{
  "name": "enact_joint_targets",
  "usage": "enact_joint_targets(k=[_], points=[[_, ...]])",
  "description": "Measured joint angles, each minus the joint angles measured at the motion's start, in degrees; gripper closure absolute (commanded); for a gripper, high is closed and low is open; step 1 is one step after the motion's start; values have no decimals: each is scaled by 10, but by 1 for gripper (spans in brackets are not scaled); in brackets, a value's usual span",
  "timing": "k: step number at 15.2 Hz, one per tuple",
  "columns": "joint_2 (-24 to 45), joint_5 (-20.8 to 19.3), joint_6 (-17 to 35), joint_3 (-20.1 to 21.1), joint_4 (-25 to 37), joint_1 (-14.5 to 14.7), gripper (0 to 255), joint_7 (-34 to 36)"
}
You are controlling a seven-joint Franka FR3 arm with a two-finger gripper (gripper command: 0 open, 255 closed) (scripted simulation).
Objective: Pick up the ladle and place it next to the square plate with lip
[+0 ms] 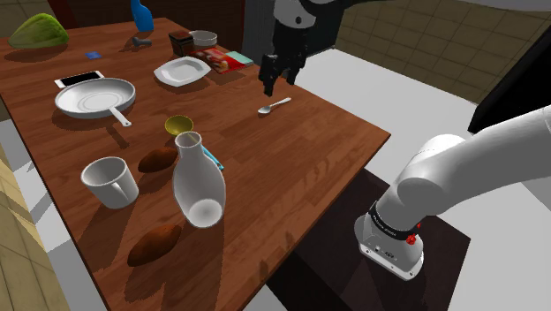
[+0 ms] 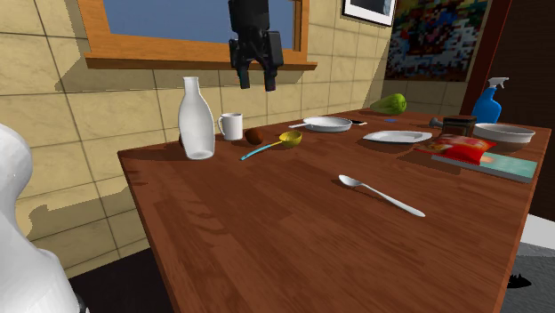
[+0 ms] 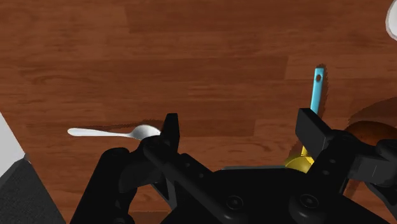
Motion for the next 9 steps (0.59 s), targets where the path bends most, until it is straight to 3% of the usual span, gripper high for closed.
enact_joint_targets(k=[9], points=[[181,-68,88,96,80,-4,0,128]])
